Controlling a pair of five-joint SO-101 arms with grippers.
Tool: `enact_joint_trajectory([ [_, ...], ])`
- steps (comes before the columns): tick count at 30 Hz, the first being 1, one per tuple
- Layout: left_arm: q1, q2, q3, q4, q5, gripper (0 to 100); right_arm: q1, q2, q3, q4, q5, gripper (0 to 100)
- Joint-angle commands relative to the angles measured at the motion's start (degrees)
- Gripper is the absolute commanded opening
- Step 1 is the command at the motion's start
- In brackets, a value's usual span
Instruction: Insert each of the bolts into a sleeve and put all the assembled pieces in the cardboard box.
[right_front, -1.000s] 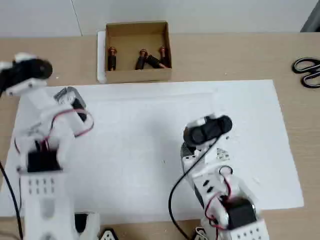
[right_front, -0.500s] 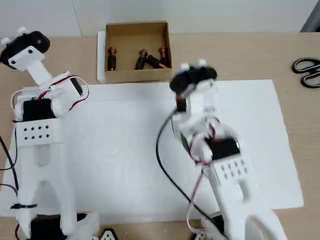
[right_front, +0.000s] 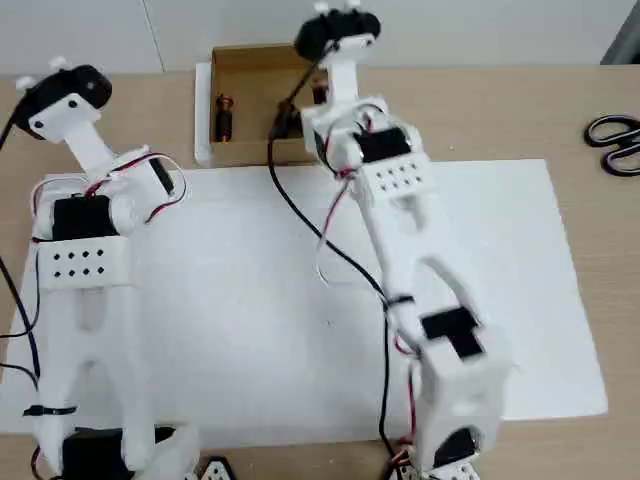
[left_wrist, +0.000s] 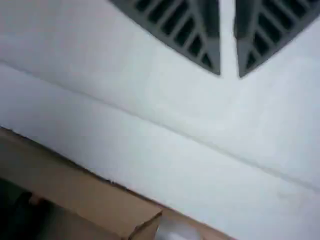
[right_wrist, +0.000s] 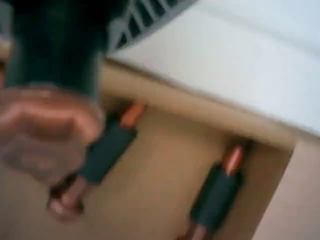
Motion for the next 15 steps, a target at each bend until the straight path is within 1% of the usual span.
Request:
enact_joint_trajectory([
  [1,0.09,-1.23,-2.42,1.76,0.44,1,0.22,10.51,-18.99,-1.89,-0.26,0.3],
  [9,0.09,-1.23,-2.42,1.76,0.53,1,0.22,35.21,-45.19,-1.98,-0.26,0.3],
  [15,0.09,-1.23,-2.42,1.93,0.35,1,0.22,50.07,-58.29,-4.26,0.97,0.4],
])
